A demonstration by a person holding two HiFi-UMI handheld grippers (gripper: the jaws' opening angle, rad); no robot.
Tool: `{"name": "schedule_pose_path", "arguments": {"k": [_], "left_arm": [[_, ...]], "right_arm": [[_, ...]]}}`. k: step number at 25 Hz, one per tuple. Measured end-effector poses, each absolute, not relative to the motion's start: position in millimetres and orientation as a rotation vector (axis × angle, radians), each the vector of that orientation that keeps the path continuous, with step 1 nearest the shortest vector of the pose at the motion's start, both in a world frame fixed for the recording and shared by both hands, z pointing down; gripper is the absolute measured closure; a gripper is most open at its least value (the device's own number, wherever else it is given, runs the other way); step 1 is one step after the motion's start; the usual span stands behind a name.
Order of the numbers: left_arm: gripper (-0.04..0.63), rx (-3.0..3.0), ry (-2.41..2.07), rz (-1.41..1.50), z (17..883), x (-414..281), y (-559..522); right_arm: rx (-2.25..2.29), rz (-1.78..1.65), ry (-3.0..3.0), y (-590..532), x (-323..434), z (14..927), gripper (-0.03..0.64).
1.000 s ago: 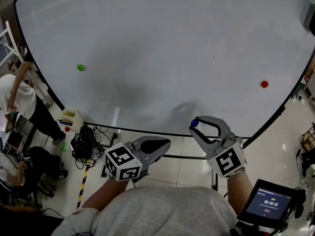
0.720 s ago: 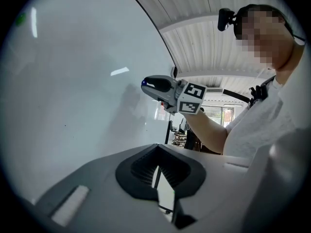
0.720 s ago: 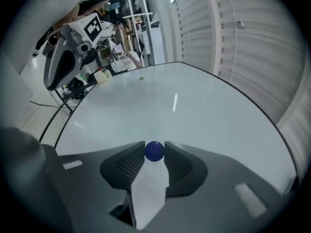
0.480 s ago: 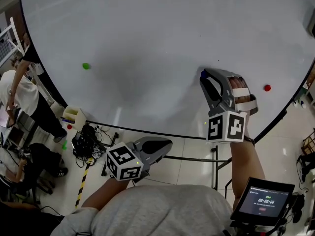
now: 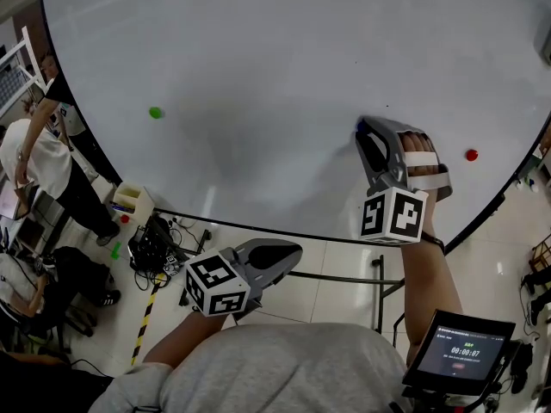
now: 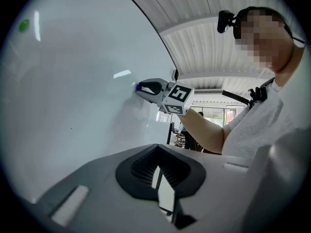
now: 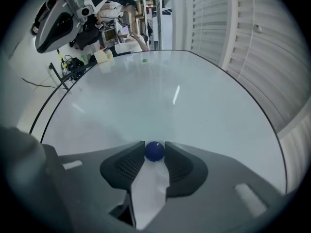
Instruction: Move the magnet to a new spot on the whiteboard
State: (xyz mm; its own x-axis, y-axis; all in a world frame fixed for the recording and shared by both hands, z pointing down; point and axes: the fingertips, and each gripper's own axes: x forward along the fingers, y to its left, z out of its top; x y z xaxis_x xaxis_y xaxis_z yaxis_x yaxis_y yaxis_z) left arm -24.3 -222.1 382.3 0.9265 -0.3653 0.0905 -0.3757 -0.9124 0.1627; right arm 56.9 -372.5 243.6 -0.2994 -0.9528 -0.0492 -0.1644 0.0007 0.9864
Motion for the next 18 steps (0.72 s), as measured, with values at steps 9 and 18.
{"name": "schedule_pose_path", "arguments": {"k": [9,18], "left_arm": [[0.612,2.921,-0.581,0.059,375.4,-32.6,-233.2],[0.612,2.998,-0.522,0.150,389.2,-42.9,-203.4]], "right_arm": [[1.056,-0.735,-2.611,-297.9,31.6,258.6,0.507],[0.884,0.097,-2.821,-204.8,25.8,426.1,0.612]]}}
